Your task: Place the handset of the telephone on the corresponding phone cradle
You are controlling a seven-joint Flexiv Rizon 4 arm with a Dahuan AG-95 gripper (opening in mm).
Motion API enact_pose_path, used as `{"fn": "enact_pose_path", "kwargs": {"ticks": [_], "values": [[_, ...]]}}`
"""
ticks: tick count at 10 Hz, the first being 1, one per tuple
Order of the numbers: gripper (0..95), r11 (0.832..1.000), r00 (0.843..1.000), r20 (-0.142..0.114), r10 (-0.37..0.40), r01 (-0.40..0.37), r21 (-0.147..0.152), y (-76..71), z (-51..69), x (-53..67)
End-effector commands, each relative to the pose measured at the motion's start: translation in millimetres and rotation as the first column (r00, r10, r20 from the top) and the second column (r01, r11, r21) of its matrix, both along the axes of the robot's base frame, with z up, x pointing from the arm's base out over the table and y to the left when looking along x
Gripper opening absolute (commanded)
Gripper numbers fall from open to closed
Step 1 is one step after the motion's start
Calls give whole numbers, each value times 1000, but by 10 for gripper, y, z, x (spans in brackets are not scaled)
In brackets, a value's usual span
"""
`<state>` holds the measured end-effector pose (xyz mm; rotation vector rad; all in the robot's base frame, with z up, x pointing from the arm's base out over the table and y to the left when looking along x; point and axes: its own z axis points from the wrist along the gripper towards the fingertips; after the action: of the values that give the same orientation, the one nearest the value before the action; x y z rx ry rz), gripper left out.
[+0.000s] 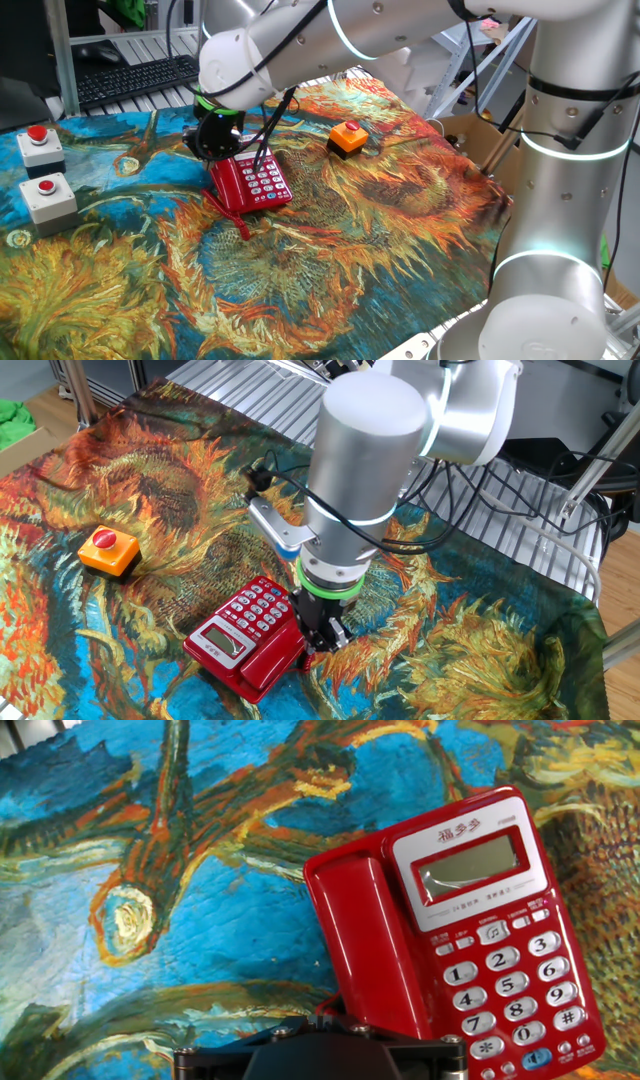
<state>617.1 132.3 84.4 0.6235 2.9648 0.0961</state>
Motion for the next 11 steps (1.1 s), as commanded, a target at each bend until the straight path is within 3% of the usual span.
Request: {"fn": "enact_pose_path", "kwargs": {"ticks": [1, 2, 3, 6, 11], "values": [[0, 999, 1000, -7, 14, -14, 49, 10, 6, 0], [0, 997, 1000, -6, 23, -22, 72, 10, 6, 0], [0, 997, 1000, -6, 27, -27, 75, 10, 6, 0], [0, 998, 1000, 3, -7, 6, 69, 10, 6, 0], [0, 998, 1000, 14, -7, 6, 67, -17, -165, 43]]}}
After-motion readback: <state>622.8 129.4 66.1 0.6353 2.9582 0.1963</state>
